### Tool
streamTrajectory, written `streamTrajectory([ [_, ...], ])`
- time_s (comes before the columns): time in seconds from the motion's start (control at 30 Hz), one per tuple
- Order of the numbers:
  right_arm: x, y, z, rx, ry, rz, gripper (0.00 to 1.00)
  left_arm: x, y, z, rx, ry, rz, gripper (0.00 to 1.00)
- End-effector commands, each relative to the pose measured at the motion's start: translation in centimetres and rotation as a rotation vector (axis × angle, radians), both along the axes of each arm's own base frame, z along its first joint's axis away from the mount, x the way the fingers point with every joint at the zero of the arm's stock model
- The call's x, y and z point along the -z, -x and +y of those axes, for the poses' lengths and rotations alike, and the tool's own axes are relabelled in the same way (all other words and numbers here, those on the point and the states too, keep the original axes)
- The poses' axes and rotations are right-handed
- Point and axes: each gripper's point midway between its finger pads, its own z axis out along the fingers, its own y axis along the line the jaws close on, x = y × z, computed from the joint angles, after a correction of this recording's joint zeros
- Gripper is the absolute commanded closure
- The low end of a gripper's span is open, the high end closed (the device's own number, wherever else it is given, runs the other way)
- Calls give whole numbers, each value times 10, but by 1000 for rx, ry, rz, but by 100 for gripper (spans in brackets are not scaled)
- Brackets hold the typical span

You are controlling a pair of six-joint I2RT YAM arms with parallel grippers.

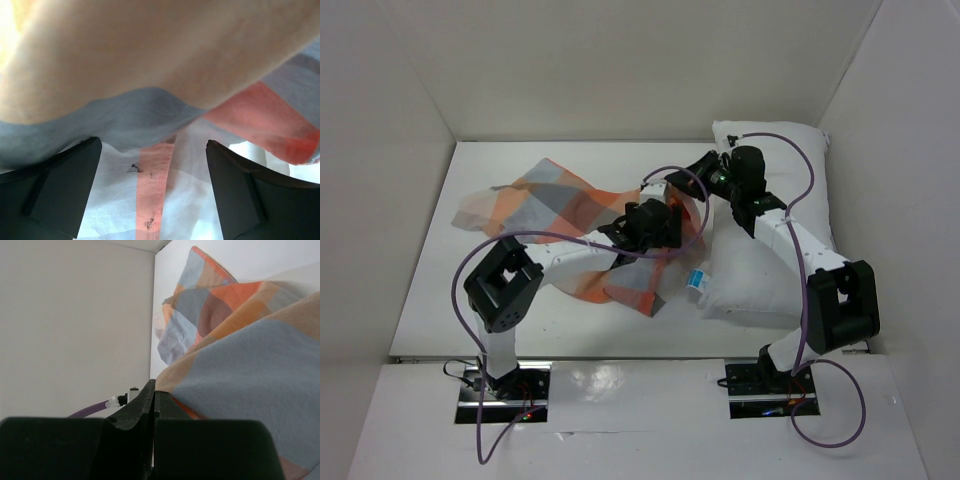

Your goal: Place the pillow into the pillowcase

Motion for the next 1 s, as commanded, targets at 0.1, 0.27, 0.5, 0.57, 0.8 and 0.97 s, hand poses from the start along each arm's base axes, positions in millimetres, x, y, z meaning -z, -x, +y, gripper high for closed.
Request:
streamTrajectory([
  [0.1,-16,1,-1,-10,-18,-67,100,-10,-14,-3,-56,-17,6,12],
  [0.27,-20,2,-1,-8,-27,-70,100,-2,-24,-1,-87,-28,-4,17],
  [0.5,-24,1,-1,-8,-29,-79,100,4,-32,4,-115,-58,2,30],
  [0.57,-27,4,-2,-8,-29,-80,100,8,-31,7,-123,-70,4,41],
  [0.8,-27,2,-5,1,-29,-81,100,-2,-33,39,-194,-75,-12,81],
  [0.97,-16,3,-8,4,5,-54,100,-32,-30,59,-155,-53,-9,100],
])
